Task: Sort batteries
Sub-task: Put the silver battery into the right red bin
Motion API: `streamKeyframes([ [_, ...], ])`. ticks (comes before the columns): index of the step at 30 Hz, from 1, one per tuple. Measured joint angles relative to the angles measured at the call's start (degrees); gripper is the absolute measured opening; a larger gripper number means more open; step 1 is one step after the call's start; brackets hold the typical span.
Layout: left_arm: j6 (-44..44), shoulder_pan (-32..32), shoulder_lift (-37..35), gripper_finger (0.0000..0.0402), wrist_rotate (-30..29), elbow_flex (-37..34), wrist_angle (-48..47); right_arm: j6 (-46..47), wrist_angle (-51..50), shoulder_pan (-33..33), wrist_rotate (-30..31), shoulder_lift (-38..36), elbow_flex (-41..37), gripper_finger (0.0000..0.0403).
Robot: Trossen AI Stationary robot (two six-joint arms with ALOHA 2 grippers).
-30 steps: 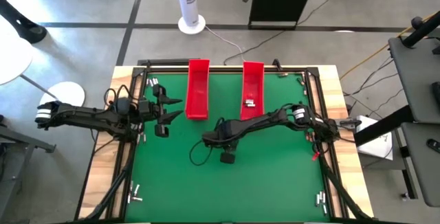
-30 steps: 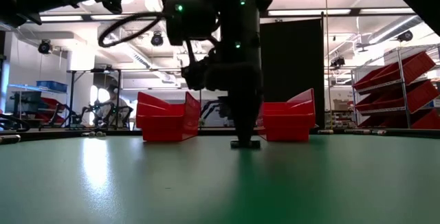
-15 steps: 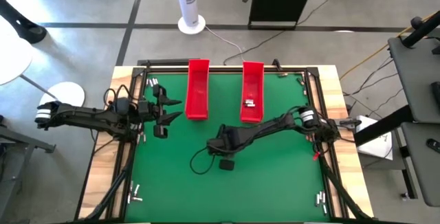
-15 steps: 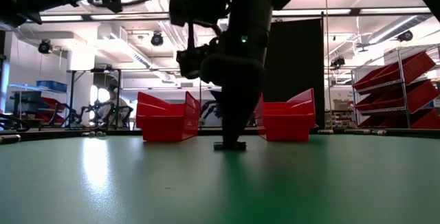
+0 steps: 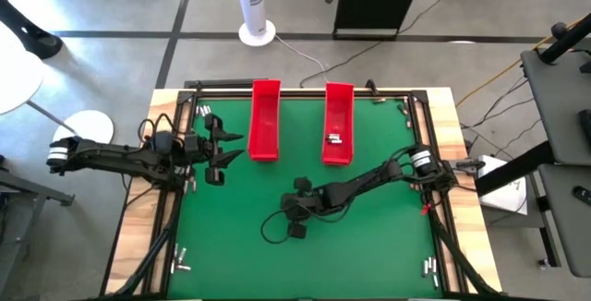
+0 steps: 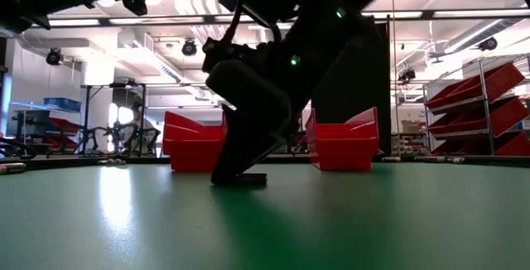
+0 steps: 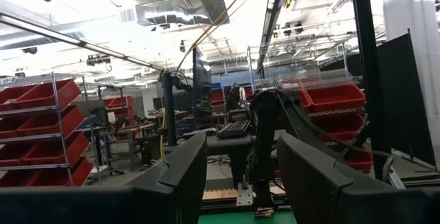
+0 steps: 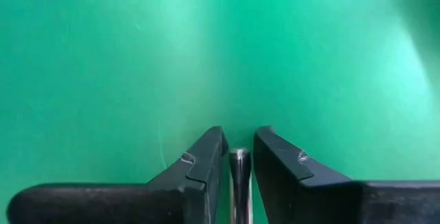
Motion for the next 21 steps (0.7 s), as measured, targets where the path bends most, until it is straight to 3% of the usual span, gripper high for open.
streamKeyframes([
  [5, -0.6, 0.0, 0.0, 0.0158, 0.0, 0.0, 0.0, 2.3, 7.8, 0.4, 0.4, -0.1, -4.5, 0.0056],
  [8, -0.6, 0.0, 0.0, 0.0158, 0.0, 0.0, -0.1, 2.3, 8.6, 1.5, 3.9, -0.5, -5.4, 0.0053],
  [14, -1.4, 0.0, 0.0, 0.0158, 0.0, 0.0, -0.2, 0.4, 8.1, 4.1, 10.1, -1.6, -5.8, 0.0072],
  [21, -4.1, 0.0, 0.1, 0.0158, 3.4, 0.0, -0.4, 6.8, 9.0, 6.4, 13.1, -2.0, -7.6, 0.009],
])
